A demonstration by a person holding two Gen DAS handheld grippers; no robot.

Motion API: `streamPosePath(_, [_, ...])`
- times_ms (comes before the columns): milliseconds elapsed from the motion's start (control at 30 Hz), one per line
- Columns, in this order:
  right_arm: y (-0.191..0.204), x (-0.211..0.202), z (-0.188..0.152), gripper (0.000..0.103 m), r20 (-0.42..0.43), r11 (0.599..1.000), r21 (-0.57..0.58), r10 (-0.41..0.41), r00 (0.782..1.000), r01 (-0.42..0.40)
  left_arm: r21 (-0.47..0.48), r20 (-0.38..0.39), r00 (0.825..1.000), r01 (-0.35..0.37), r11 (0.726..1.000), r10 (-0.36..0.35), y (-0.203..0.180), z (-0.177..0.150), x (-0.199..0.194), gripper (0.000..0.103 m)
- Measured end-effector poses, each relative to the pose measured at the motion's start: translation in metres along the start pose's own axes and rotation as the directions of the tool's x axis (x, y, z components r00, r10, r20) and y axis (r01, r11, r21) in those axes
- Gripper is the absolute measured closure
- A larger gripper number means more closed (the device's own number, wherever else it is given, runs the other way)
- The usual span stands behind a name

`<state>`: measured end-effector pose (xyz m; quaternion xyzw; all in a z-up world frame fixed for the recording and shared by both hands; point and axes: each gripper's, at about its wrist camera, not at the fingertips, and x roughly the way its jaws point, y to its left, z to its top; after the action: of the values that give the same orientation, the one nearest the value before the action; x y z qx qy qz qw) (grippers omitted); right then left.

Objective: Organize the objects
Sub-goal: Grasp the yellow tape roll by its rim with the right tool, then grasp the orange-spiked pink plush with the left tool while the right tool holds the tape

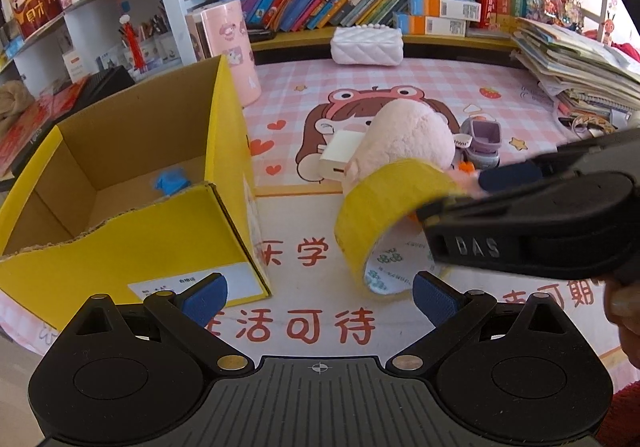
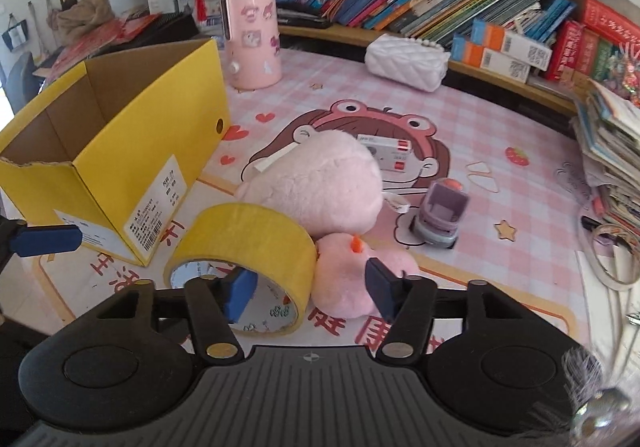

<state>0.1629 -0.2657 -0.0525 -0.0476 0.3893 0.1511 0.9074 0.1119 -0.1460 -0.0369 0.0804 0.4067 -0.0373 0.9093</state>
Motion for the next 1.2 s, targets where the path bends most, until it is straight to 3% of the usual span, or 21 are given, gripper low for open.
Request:
streamPosePath(67, [0.001, 0.000, 0.001, 0.065, 0.044, 1.000, -0.021, 0.002, 0.999, -0.001, 0.007, -0.003, 1.000, 0.003, 1.000, -0.003, -0.002, 0.000, 0.000, 0.003])
streamPosePath(100, [-0.001, -0.002, 0.002, 0.082, 0.058, 1.000, -0.017, 0.025, 0.998, -0.024, 0.013, 0.000, 1.000, 0.006, 1.000, -0.006, -0.003, 0.001, 0.000, 0.003])
streamPosePath(133, [-0.004, -0.004, 0.003, 0.086, 0.070, 0.999, 0.007, 0.035, 0.997, -0.035, 0.020, 0.004, 1.000, 0.012, 1.000, -0.012, -0.005, 0.001, -0.001, 0.003])
streamPosePath(333, [-0.036, -0.040, 0.007, 0.092, 0.218, 0.986, 0.154, 0.025, 0.976, -0.060, 0.047, 0.025, 0.998, 0.060, 0.997, -0.062, -0.019, 0.006, -0.001, 0.003])
streamPosePath(467, [-0.063, -0.066, 0.006, 0.092, 0.269, 0.973, 0.232, -0.055, 0.961, -0.010, 0.058, 0.038, 0.994, 0.098, 0.994, -0.100, -0.033, 0.015, 0.004, 0.003])
streamPosePath(600, [-0.085, -0.078, -0.004, 0.092, 0.240, 0.947, 0.307, -0.178, 0.954, 0.100, 0.054, 0.041, 0.991, 0.123, 0.991, -0.125, -0.049, 0.022, 0.011, 0.003])
streamPosePath(733, [-0.104, -0.080, -0.017, 0.092, 0.158, 0.915, 0.350, -0.268, 0.950, 0.200, 0.063, 0.037, 0.987, 0.152, 0.986, -0.155, -0.065, 0.029, 0.020, 0.006])
streamPosePath(933, [-0.119, -0.084, -0.029, 0.092, 0.124, 0.905, 0.356, -0.291, 0.949, 0.231, 0.096, 0.027, 0.987, 0.154, 0.983, -0.158, -0.088, 0.042, 0.038, 0.014])
streamPosePath(1200, [-0.123, -0.081, -0.027, 0.092, 0.097, 0.907, 0.335, -0.304, 0.948, 0.256, 0.090, -0.010, 0.992, 0.123, 0.988, -0.122, -0.101, 0.053, 0.070, 0.014])
